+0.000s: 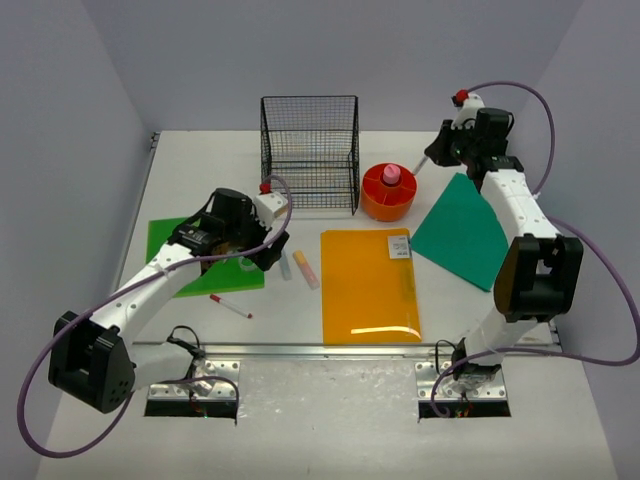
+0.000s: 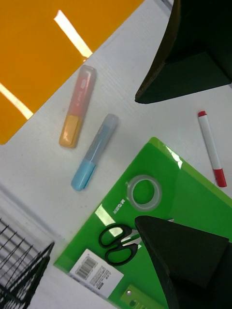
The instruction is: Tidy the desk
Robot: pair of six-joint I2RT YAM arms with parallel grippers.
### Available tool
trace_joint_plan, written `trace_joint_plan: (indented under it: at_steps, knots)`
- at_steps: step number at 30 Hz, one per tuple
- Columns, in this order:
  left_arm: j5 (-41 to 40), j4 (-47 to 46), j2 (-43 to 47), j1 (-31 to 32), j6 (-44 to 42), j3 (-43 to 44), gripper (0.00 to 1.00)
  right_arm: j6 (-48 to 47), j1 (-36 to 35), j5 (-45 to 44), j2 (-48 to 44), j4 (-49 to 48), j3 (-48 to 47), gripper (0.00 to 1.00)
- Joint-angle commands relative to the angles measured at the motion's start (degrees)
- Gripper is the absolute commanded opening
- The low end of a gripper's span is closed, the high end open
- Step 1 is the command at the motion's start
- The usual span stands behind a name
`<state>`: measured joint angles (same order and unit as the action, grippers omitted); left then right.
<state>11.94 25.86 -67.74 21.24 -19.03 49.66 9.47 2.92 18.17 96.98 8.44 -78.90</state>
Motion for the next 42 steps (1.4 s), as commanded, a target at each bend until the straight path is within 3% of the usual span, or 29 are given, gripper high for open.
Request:
trace_joint_plan:
  at_steps: [1, 11, 19, 26, 36, 42]
  knots:
    - [9.28, 8.13, -0.68, -0.85, -12.85, -0.01, 1.00, 0.41, -0.19, 0.16, 3.56, -3.25, -4.07, 0.00]
    - [10.61, 19.74, -2.92, -0.85, -29.06, -0.02, 1.00, 0.46, -1.07, 2.05, 7.56, -6.41, -2.89, 0.02]
    - [6.25, 20.96, -2.05, -0.85, -44.55, -8.72, 0.94, -0.71, -2.35, 2.32, 8.08, -6.69, -2.40, 0.34]
    - [5.24, 21.21, -1.96, -0.85, -50.36, -10.11, 0.91, -1.17, -2.48, 2.05, 5.94, -4.97, -2.75, 0.62]
    - [2.04, 23.80, 1.11, -1.01, -61.43, -14.48, 0.79, 0.72, -2.48, 6.57, -3.07, -1.15, -0.76, 0.67]
    - [2.69, 19.43, -0.40, -0.97, -63.66, -17.26, 0.70, 1.73, -2.48, 11.85, -8.71, 1.35, 3.90, 0.67]
